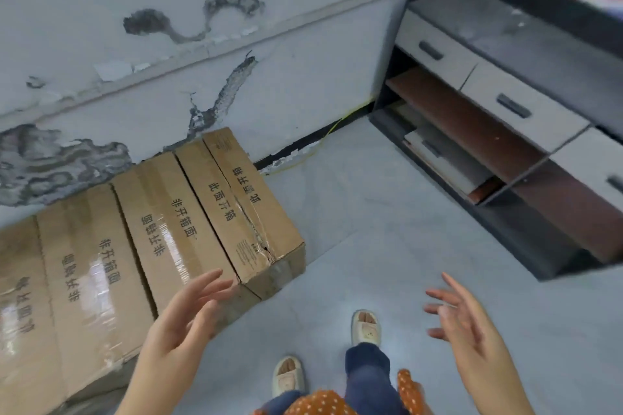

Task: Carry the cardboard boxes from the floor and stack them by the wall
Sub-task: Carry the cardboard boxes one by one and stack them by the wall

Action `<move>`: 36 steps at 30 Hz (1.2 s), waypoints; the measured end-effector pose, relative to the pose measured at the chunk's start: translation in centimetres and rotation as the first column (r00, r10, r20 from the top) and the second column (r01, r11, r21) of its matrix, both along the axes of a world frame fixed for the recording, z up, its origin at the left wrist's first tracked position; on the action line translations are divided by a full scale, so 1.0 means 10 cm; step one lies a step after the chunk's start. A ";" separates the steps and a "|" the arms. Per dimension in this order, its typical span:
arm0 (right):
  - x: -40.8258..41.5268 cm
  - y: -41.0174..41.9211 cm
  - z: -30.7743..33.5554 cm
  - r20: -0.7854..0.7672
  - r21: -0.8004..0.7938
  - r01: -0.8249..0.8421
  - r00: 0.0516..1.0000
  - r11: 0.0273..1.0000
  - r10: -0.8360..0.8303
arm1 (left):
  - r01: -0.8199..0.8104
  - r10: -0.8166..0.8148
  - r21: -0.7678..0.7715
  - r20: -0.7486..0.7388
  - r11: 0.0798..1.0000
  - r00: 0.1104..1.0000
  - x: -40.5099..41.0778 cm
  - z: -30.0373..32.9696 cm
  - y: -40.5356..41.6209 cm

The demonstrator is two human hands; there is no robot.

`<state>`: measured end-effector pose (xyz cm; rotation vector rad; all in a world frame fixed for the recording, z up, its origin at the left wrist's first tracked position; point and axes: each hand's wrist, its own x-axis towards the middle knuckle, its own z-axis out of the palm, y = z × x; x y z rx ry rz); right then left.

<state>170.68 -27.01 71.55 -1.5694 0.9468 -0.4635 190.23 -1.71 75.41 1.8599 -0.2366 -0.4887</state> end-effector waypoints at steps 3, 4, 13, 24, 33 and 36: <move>-0.32 0.47 0.00 -0.015 0.058 0.191 0.982 0.980 -0.191 | 0.122 -0.122 0.011 -0.012 0.993 0.993 -0.01 -0.01 0.07; -0.42 0.61 0.01 -0.017 0.065 0.248 0.969 0.967 -0.247 | 0.156 -0.156 0.007 -0.019 0.988 0.988 -0.03 -0.01 0.07; -1.37 1.30 0.18 0.024 -0.004 0.696 0.718 0.718 -0.695 | 0.590 -0.589 -0.069 0.030 0.805 0.808 -0.45 0.24 -0.56; -3.12 2.12 0.22 0.048 -0.031 0.921 0.389 0.387 -0.920 | 0.825 -0.825 -0.124 0.068 0.551 0.561 -2.16 0.23 -0.98; -5.12 2.74 0.40 0.071 -0.110 0.985 0.138 0.129 -0.988 | 0.957 -0.960 -0.144 0.087 0.254 0.267 -4.41 0.10 -1.00; -5.54 2.98 0.42 0.081 -0.101 0.995 0.015 0.006 -0.997 | 0.981 -0.984 -0.141 0.099 0.134 0.149 -4.96 0.10 -1.09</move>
